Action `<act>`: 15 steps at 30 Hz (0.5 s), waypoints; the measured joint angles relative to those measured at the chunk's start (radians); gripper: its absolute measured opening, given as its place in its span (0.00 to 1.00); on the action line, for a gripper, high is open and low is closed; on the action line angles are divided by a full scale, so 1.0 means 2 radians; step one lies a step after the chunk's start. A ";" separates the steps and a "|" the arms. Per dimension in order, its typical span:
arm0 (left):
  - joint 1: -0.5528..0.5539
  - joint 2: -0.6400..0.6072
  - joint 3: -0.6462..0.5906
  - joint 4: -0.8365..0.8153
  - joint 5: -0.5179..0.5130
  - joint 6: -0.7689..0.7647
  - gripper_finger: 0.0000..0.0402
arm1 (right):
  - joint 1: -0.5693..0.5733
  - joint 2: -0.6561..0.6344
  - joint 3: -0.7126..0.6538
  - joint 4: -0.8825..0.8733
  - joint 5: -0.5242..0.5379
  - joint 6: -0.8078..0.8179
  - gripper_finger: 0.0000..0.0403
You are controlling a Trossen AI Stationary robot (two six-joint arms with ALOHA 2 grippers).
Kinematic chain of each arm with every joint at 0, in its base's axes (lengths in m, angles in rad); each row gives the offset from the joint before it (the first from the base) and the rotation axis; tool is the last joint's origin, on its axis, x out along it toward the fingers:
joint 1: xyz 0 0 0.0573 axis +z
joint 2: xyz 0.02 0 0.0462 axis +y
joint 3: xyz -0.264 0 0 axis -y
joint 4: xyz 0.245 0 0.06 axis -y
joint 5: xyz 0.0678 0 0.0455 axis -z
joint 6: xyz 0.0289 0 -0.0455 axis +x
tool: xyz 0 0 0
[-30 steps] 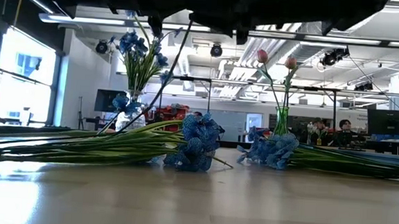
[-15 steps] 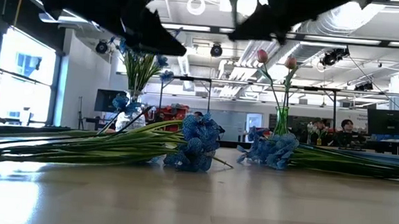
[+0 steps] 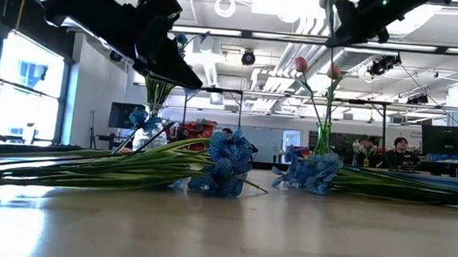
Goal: Sort flowers into vase by color
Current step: Put the pink flower into the green vase
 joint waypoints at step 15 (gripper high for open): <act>0.000 0.000 0.000 0.005 0.000 -0.018 0.27 | -0.166 0.069 0.000 0.062 -0.160 -0.052 0.00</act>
